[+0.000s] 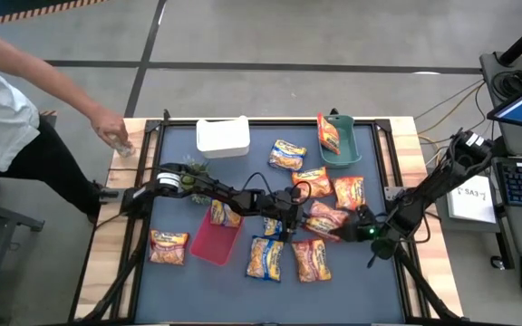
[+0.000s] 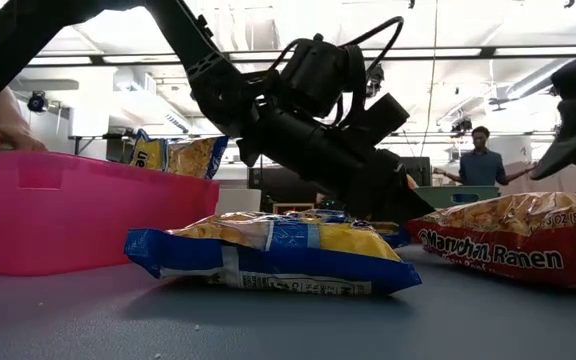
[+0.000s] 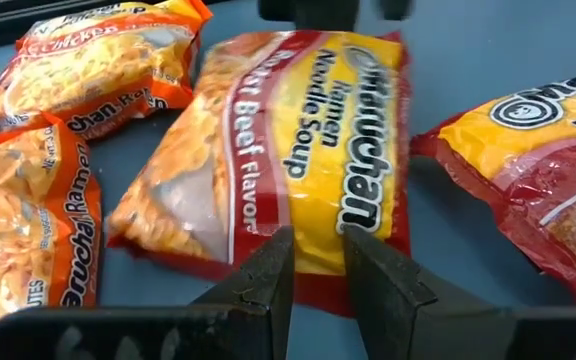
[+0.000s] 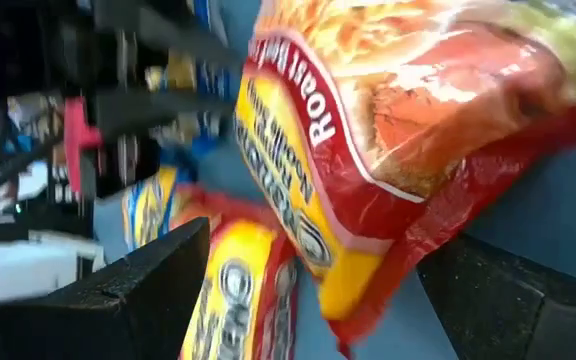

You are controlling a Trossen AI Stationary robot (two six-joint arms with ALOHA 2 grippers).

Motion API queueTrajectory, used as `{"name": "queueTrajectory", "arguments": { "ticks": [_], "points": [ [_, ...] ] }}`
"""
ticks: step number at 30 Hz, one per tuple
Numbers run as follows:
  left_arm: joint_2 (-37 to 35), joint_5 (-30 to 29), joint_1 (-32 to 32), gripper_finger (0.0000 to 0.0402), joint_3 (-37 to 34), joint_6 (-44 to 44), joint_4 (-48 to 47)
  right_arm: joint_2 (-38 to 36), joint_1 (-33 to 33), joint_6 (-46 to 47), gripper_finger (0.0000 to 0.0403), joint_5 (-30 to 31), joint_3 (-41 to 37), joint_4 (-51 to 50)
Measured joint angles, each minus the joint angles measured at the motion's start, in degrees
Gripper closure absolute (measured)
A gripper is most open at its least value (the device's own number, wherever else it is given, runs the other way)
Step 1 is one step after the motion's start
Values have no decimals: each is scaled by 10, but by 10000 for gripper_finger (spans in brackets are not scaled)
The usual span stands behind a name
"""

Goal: Sort Maruchan noodles
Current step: Put the top red noodle pack into the white bin

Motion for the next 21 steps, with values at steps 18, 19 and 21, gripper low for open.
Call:
{"name": "queueTrajectory", "arguments": {
  "ticks": [18, 19, 21],
  "points": [
    [1, 0, 0, 326, 0, -18, -3, 78, -24, -129, 77, 15, 10, 37],
    [1, 0, 0, 326, 0, -18, -4, 82, -25, -136, 77, 18, 10, 45],
    [1, 0, 0, 326, -1, -18, -4, 88, -25, -141, 83, 23, 10, 52]
  ]
}}
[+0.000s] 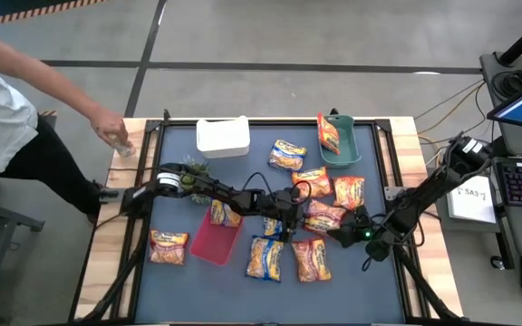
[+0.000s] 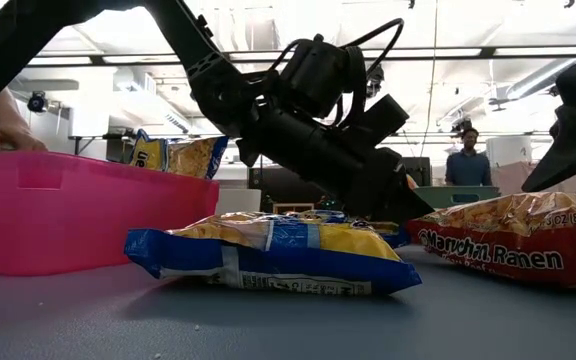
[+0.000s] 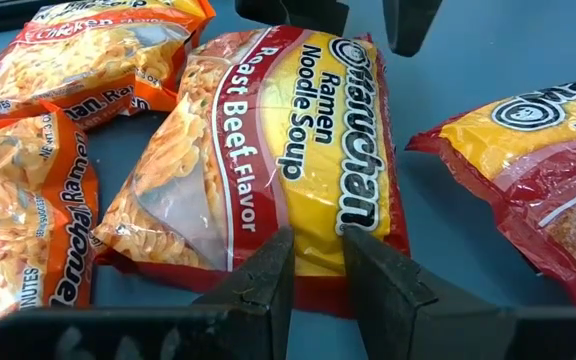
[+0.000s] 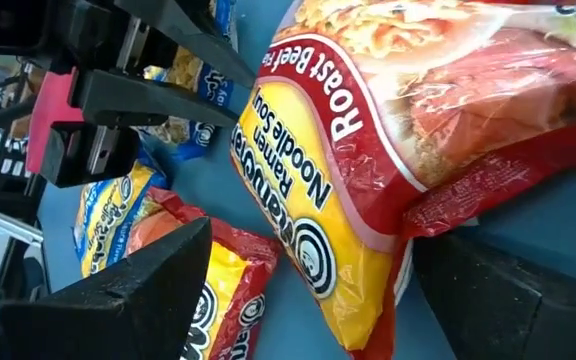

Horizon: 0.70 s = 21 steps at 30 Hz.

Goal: Sort Maruchan noodles
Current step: Put the top red noodle pack into the white bin

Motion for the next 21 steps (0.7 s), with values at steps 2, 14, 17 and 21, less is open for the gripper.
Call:
{"name": "queueTrajectory", "arguments": {
  "ticks": [2, 14, 17, 21],
  "points": [
    [0, 0, 0, 326, 0, 0, 0, 1, 0, 2, 100, 6, 0, 2],
    [0, 1, 1, 326, 0, 0, -1, -3, 0, 7, 246, 13, -1, 4],
    [0, 2, 1, 326, -1, 1, -1, -3, 0, 4, 276, 13, -2, 6],
    [0, 1, 1, 326, -1, 1, -2, -3, 0, -2, 291, 12, -2, 5]
  ]
}}
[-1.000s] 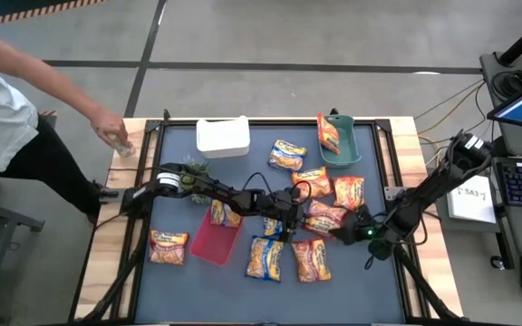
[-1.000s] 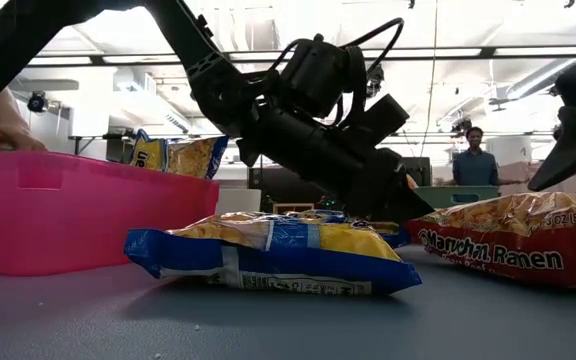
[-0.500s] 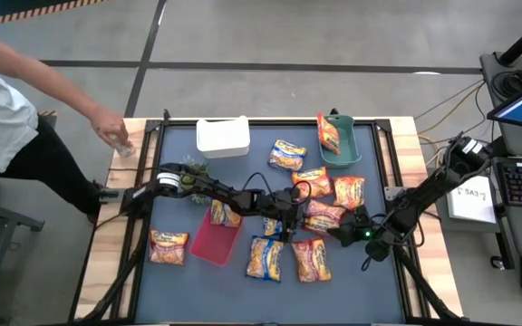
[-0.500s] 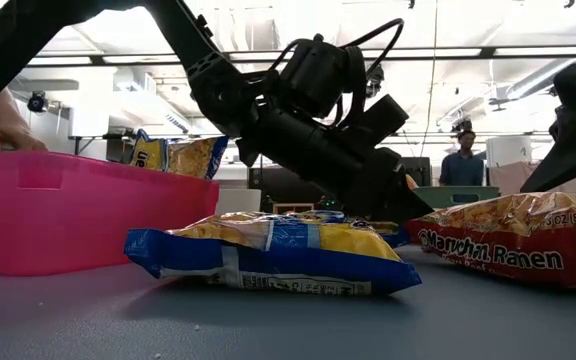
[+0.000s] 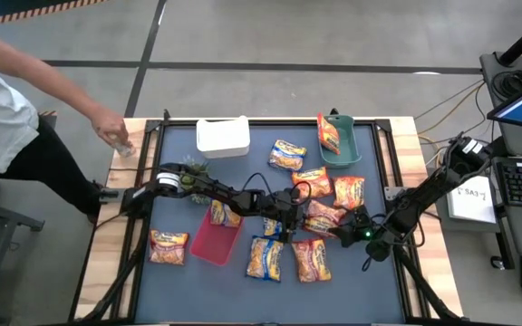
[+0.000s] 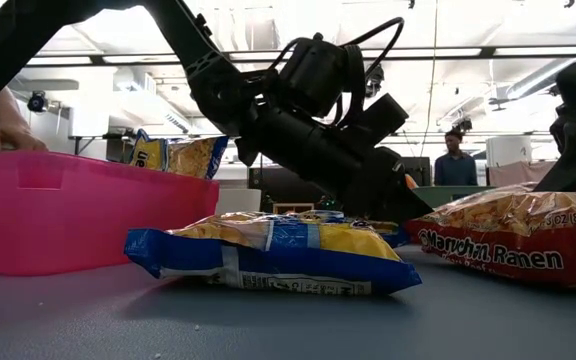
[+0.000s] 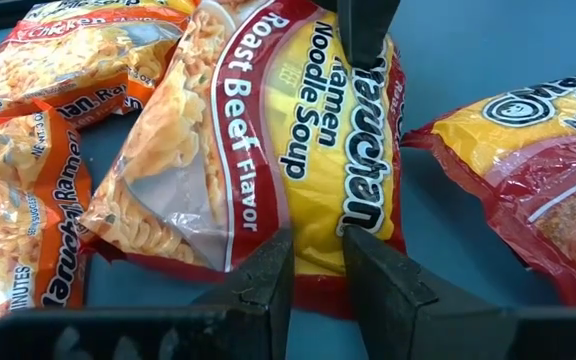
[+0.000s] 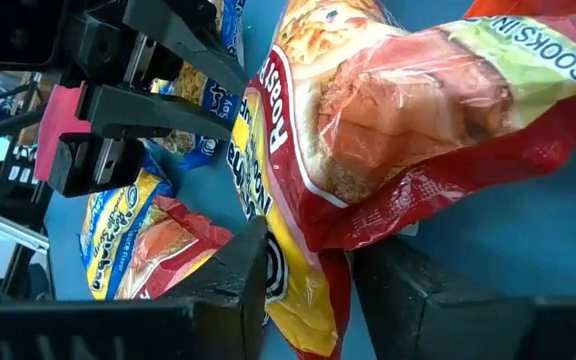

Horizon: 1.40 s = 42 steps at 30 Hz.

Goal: Sort Maruchan noodles
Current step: Put the top red noodle pack into the white bin

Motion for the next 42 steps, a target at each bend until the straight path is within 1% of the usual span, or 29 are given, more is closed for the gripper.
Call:
{"name": "queueTrajectory", "arguments": {
  "ticks": [9, 12, 18, 21, 29, 33, 40, 42],
  "points": [
    [-15, -2, 0, 326, -1, 18, -20, 0, 0, -28, 297, 0, 0, -1],
    [-22, -3, 0, 326, -2, 24, -25, 0, -1, -33, 305, 1, 0, 0],
    [-27, -3, 0, 326, -2, 24, -32, 1, -1, -62, 370, -3, 0, -2],
    [-42, -3, 0, 326, -2, 30, -66, 1, -1, -86, 389, -3, 2, -6],
    [-129, -3, 7, 326, -1, 117, -185, 1, -1, -180, 386, -2, 25, -21],
    [-182, -3, 16, 326, -8, 152, -219, 1, -8, -244, 386, 11, 43, -23],
    [-312, -4, 45, 326, -61, 170, -221, 0, -46, -366, 389, 19, 84, -25],
    [-352, -3, 52, 326, -79, 170, -218, -2, -60, -403, 389, 18, 100, -39]
  ]
}}
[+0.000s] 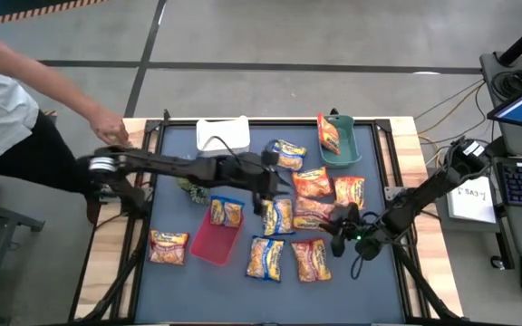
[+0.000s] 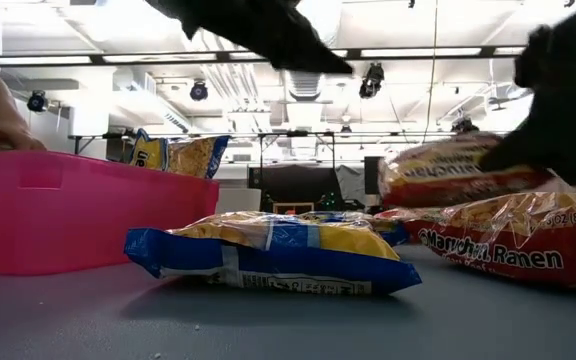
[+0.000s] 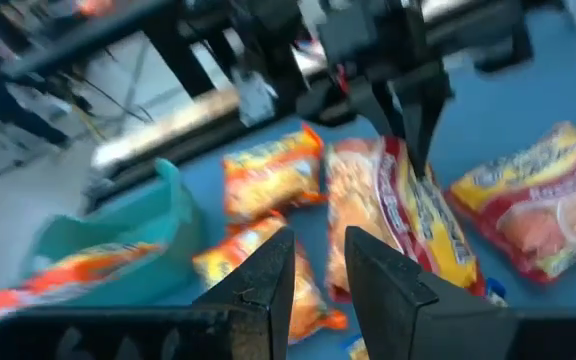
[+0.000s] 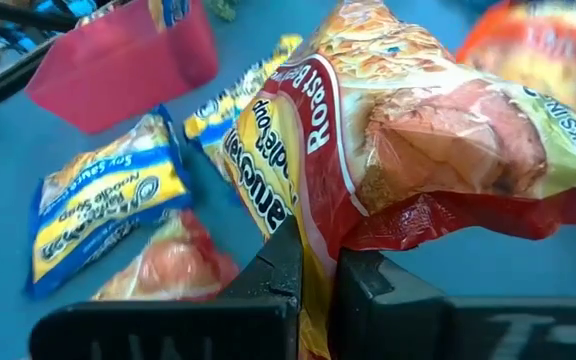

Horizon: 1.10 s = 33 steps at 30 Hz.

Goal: Sort Maruchan noodles
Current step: Put the top red noodle pack into the white bin

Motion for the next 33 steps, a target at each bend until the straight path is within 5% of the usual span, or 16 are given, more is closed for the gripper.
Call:
{"name": "queueTrajectory", "arguments": {
  "ticks": [9, 21, 28, 33],
  "points": [
    [-165, -13, 14, 326, -87, -8, 14, -9, -72, -167, 390, -2, 85, -78],
    [-304, -137, 14, 326, -177, -31, 14, -9, -229, -446, 390, -17, 200, -79],
    [-350, -156, 14, 326, -236, 5, 72, 9, -329, -560, 390, -27, 207, 62],
    [-380, -235, 15, 326, -249, 10, 122, 55, -396, -615, 390, -115, 213, 190]
  ]
}}
